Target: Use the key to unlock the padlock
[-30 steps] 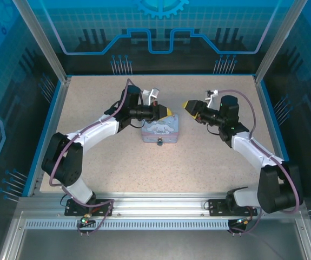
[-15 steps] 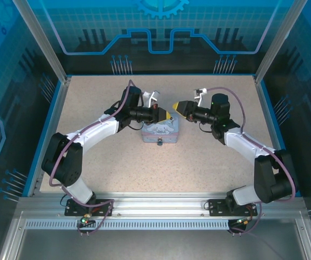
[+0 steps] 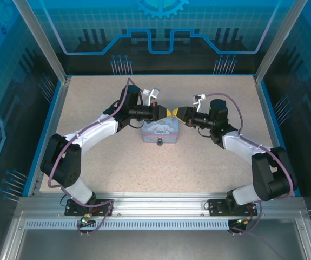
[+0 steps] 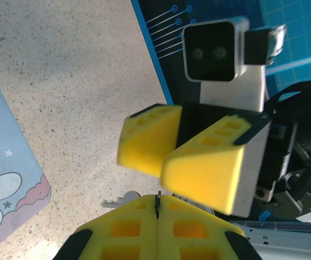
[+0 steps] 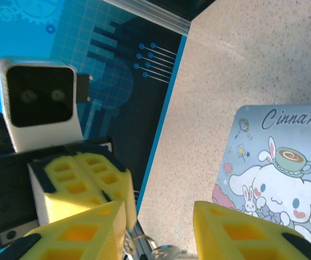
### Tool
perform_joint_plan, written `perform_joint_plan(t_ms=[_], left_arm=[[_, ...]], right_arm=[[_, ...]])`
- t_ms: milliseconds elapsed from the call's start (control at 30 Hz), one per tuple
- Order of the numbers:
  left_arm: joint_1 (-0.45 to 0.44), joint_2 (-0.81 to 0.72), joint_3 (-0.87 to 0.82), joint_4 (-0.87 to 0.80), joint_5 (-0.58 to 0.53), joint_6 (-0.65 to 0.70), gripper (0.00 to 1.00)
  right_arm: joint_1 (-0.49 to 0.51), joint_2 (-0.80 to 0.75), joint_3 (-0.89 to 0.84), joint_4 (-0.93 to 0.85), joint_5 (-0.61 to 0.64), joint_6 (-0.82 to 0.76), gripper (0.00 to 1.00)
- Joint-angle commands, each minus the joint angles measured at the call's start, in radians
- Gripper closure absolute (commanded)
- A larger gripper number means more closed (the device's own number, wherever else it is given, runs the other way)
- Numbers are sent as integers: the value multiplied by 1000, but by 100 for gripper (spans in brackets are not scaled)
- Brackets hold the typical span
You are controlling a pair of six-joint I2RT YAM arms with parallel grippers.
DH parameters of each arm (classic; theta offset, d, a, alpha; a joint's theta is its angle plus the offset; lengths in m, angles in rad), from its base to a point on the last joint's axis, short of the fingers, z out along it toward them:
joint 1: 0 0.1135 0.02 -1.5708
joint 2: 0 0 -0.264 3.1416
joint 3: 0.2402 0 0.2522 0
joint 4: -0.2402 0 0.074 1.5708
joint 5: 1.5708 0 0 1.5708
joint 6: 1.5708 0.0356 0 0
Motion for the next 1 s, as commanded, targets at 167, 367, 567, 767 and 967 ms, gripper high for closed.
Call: perform_joint_plan(t_ms=[167, 367, 567, 767, 967], left_arm=[[8, -28, 8, 55, -13, -31, 100], [8, -27, 7, 63, -28, -37, 100], [8, -20, 9, 70, -39, -44, 100], [8, -14, 8, 80, -45, -54, 100], [8, -10, 9, 86, -40, -59, 100]], right_arm=[[14, 18, -21, 96, -24, 29, 68], [18, 29, -20, 143, -47, 54, 72], [21, 20, -24, 152, -55, 63, 74], [23, 10, -32, 148, -56, 61, 77], [23, 13, -33, 151, -50, 63, 83]])
